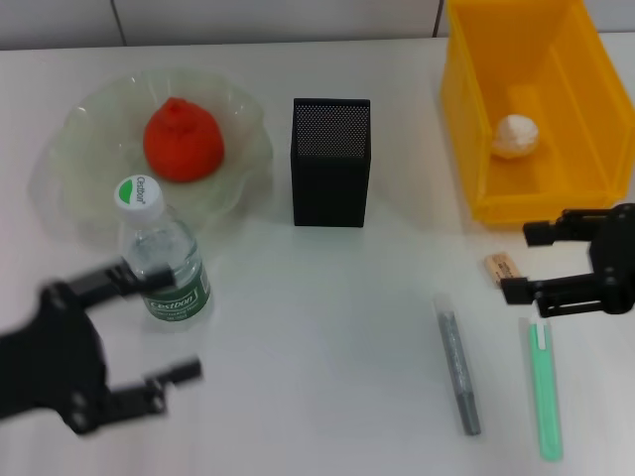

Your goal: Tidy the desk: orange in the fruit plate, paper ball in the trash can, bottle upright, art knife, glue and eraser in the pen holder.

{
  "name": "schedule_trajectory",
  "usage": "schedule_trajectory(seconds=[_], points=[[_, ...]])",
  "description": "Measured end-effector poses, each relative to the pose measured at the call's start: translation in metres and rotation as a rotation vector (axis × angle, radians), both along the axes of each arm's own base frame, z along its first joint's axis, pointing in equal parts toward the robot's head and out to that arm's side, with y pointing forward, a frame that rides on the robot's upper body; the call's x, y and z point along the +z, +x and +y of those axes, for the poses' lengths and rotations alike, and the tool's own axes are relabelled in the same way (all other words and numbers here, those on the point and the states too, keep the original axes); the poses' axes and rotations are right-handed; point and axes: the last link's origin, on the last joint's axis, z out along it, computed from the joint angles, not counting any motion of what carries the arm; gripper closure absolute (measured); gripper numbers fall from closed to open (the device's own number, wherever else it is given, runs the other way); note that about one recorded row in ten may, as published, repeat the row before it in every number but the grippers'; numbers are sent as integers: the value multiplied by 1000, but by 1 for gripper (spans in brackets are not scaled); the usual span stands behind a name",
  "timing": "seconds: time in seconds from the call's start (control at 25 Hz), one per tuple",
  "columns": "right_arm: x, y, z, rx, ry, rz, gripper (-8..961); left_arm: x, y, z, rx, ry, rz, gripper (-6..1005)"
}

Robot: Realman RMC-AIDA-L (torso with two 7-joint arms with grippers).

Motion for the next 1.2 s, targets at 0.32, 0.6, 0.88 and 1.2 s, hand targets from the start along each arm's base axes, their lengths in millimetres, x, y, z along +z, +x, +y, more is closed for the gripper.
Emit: schedule_trajectory(seconds=[0.32,0.6,0.88,1.2], points=[[-9,-52,18,-330,-77,-482,115,-47,-10,-5,-19,-109,30,227],[-27,-50,18,-457,-73,-614,120,-69,-7,13,-18,-171,90,227],[-50,-32,23,-538,-70,-629,120,-74,-5,18,-61,-157,120,227],[-68,-20,31,-573,-67,-638,134,-75,-5,19,-71,-155,130,227]])
